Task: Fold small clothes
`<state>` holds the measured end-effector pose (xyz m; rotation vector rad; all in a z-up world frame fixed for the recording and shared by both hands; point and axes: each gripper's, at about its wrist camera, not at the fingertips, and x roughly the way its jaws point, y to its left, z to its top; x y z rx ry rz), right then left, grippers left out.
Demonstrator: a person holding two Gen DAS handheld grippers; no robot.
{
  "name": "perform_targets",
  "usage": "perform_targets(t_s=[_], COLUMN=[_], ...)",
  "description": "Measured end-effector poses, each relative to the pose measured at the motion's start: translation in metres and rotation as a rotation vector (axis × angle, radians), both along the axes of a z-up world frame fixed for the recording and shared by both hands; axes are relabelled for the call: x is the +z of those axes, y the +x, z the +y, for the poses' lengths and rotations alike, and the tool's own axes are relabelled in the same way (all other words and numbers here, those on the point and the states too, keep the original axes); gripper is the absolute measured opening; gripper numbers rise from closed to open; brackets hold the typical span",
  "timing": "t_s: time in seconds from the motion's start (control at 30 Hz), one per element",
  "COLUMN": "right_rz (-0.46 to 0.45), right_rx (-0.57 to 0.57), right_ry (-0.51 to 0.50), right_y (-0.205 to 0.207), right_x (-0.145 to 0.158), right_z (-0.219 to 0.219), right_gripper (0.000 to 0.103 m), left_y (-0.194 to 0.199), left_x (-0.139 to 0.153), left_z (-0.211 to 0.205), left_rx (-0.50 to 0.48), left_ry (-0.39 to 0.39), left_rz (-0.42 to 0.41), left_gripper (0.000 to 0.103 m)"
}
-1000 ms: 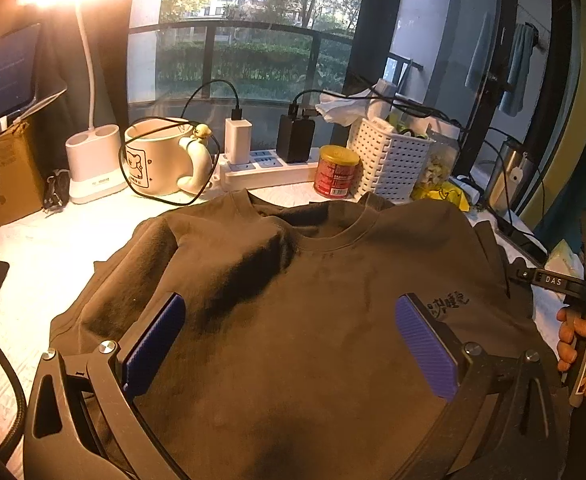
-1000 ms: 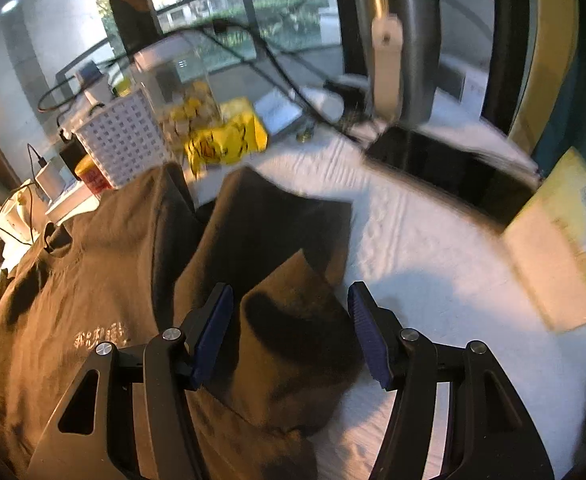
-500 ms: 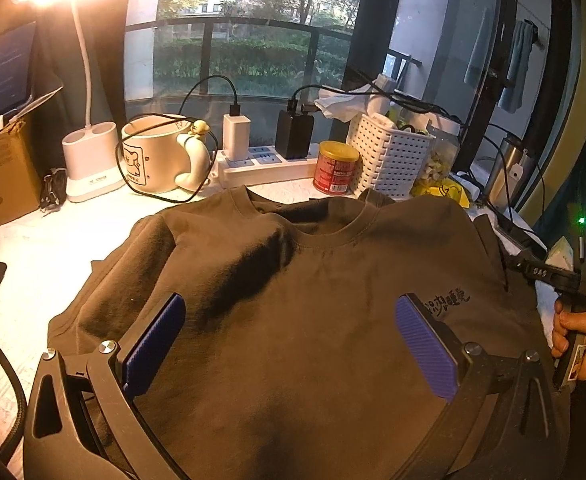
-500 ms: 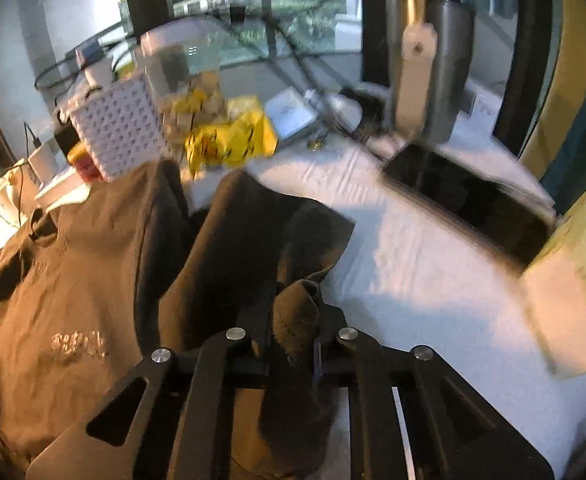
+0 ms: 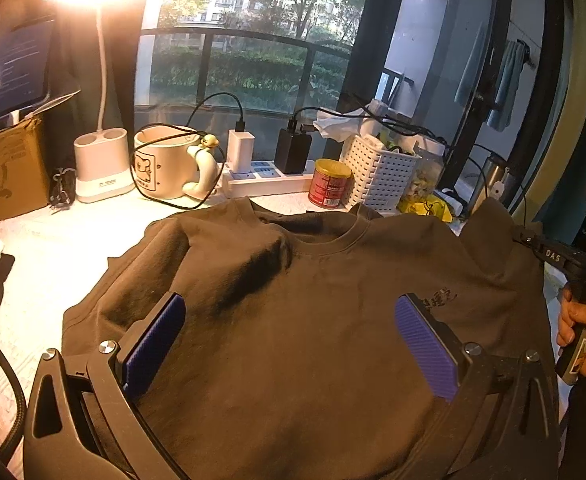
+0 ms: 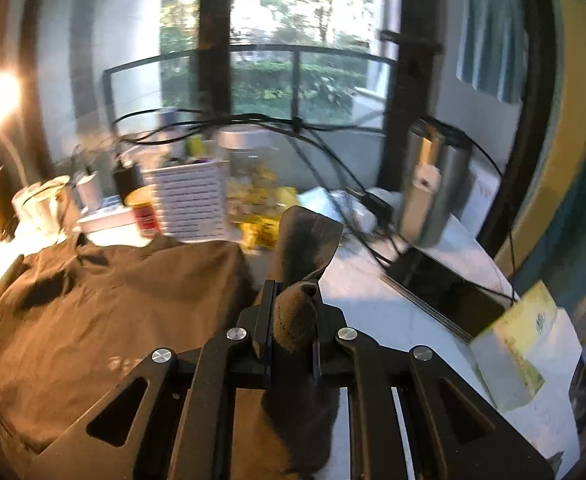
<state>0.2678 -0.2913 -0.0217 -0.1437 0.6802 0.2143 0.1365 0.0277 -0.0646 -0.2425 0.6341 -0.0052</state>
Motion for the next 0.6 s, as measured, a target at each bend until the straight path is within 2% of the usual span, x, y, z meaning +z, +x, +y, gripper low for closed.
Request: perform_targets(t_s=[0.2,0.37,0.53,0.6], right_rz=[-0.04,-0.019,0.077,0.122], right_rx=[0.06,0.146,0.235,0.269], right_ry=[-0.105,-0.15,-0.131,-0.114], right_y=[-0.012,-0.023,-0.03,-0.034], right_x=[-0.012,-0.032,-0.049,-0.053], right_z=[0.048,0.084,0.106,0.111], right_gripper=[0.015,0.015,0.015,0.022], left_y=[-0.013,-0.021,-0.028,-0.03], left_x=[0.0,-0.001,0.001,0.002], left_z=[0.016,0.024,0.028,0.027], left_rx=[0.009,0.015,0.019,0.016], left_ry=[-0.02,-0.023,-0.028,-0.026], left_rz=[-0.009,-0.008,-0.014,-0.017], left_gripper=[0.103,0.103,0.103,0.103])
